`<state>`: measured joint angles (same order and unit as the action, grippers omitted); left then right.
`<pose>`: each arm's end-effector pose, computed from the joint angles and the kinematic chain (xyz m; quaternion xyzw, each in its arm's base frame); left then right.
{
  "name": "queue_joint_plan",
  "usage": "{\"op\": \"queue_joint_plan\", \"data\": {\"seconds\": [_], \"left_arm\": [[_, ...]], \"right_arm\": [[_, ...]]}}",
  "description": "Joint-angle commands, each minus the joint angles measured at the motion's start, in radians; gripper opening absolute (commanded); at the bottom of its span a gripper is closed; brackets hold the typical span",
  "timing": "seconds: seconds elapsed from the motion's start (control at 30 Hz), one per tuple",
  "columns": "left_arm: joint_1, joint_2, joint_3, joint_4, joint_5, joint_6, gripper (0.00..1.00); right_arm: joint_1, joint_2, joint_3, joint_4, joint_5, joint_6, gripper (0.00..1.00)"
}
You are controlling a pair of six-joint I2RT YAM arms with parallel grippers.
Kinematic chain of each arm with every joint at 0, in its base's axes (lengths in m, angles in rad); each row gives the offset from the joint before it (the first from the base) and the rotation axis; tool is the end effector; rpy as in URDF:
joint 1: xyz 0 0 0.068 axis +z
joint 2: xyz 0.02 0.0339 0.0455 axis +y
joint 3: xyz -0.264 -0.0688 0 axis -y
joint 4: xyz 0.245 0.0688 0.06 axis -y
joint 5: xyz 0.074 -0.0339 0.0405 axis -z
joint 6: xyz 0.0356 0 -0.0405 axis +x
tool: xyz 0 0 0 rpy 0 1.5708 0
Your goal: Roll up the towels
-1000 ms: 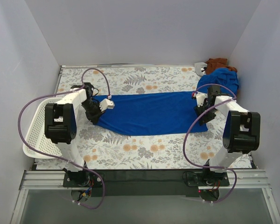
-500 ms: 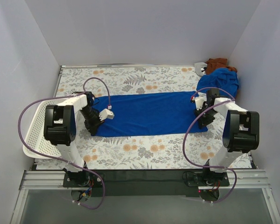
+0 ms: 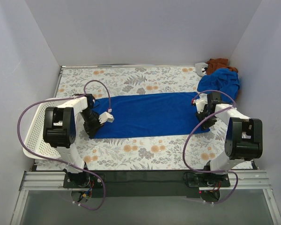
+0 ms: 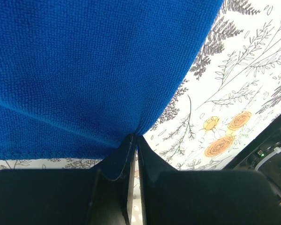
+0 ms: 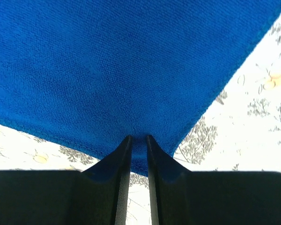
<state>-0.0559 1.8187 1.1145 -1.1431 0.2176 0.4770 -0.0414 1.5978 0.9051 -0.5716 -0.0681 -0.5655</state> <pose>0.2798 -0.0234 0.1519 -0.2448 -0.9538 0.1338 0.1115 0.2869 -0.0095 0.1627 -0.2609 0.9526 -0.0135 0.1556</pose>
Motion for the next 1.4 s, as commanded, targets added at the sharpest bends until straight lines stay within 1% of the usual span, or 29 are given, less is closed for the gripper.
{"op": "queue_joint_plan", "data": {"seconds": [0.0,0.13,0.3,0.37,0.4,0.47,0.5,0.53,0.57,0.6,0.63,0.67,0.73,0.77,0.8,0.87,0.9,0.93,1.03,1.1,1.17,1.2,1.27,1.3,1.37], "left_arm": [[0.010,-0.019,-0.054,0.059,-0.089,0.029,0.06],[0.011,-0.027,-0.085,0.072,-0.107,0.041,0.06],[0.011,-0.035,-0.079,0.074,-0.109,0.051,0.06],[0.011,-0.026,-0.055,0.062,-0.071,0.051,0.07],[0.013,-0.022,-0.045,0.042,-0.054,0.049,0.11],[0.011,-0.024,-0.010,0.022,-0.012,0.049,0.17],[0.010,-0.030,0.004,0.014,0.024,0.046,0.18],[0.010,-0.032,0.020,-0.001,0.037,0.038,0.21],[0.011,-0.029,0.057,-0.015,0.054,0.031,0.23],[0.010,-0.024,0.085,-0.048,0.102,0.026,0.25],[0.010,-0.025,0.106,-0.062,0.121,0.025,0.30],[0.010,-0.024,0.154,-0.076,0.144,0.026,0.32],[0.010,-0.022,0.201,-0.121,0.204,0.025,0.36],[0.010,-0.018,0.259,-0.133,0.218,0.022,0.39],[0.010,-0.015,0.286,-0.154,0.232,0.020,0.40],[0.010,0.008,0.344,-0.168,0.265,0.000,0.43],[0.010,0.017,0.401,-0.173,0.273,-0.006,0.43],[0.016,0.031,0.427,-0.184,0.284,-0.014,0.44],[0.027,0.082,0.516,-0.205,0.315,-0.024,0.45],[0.033,0.099,0.539,-0.202,0.324,-0.032,0.45],[0.036,0.100,0.541,-0.130,0.302,-0.069,0.45],[0.037,0.103,0.538,-0.059,0.281,-0.115,0.45],[0.039,0.109,0.533,0.012,0.250,-0.175,0.45],[0.041,0.132,0.542,0.052,0.237,-0.216,0.45],[0.045,0.162,0.580,0.072,0.229,-0.248,0.45]], "right_arm": [[-0.012,0.007,-0.103,-0.071,0.143,-0.039,0.22],[-0.012,-0.033,-0.143,-0.094,0.160,-0.048,0.22],[-0.012,-0.068,-0.192,-0.113,0.174,-0.080,0.22],[-0.012,-0.065,-0.186,-0.128,0.147,-0.079,0.23],[-0.011,-0.062,-0.177,-0.143,0.128,-0.079,0.24],[-0.011,-0.067,-0.138,-0.195,0.075,-0.079,0.30],[-0.011,-0.073,-0.123,-0.214,0.024,-0.080,0.33],[-0.011,-0.085,-0.106,-0.232,-0.005,-0.080,0.38],[-0.012,-0.096,-0.083,-0.267,-0.063,-0.080,0.42],[-0.012,-0.104,-0.045,-0.278,-0.087,-0.080,0.46],[-0.012,-0.119,-0.019,-0.290,-0.110,-0.074,0.53],[-0.012,-0.124,0.004,-0.310,-0.148,-0.070,0.55],[-0.012,-0.128,0.089,-0.321,-0.168,-0.059,0.57],[-0.012,-0.125,0.116,-0.326,-0.182,-0.054,0.57],[-0.014,-0.121,0.182,-0.324,-0.183,-0.051,0.58],[-0.017,-0.087,0.250,-0.314,-0.183,-0.039,0.57],[-0.024,-0.067,0.286,-0.309,-0.187,-0.031,0.57],[-0.031,-0.020,0.361,-0.304,-0.187,-0.022,0.54],[-0.051,0.081,0.475,-0.283,-0.176,0.012,0.50],[-0.061,0.134,0.575,-0.254,-0.151,0.030,0.48],[-0.064,0.218,0.665,-0.232,-0.130,0.059,0.44],[-0.064,0.246,0.693,-0.225,-0.127,0.070,0.43],[-0.064,0.327,0.745,-0.208,-0.127,0.099,0.41],[-0.064,0.356,0.800,-0.206,-0.130,0.110,0.40],[-0.064,0.433,0.857,-0.205,-0.128,0.139,0.38]]}}
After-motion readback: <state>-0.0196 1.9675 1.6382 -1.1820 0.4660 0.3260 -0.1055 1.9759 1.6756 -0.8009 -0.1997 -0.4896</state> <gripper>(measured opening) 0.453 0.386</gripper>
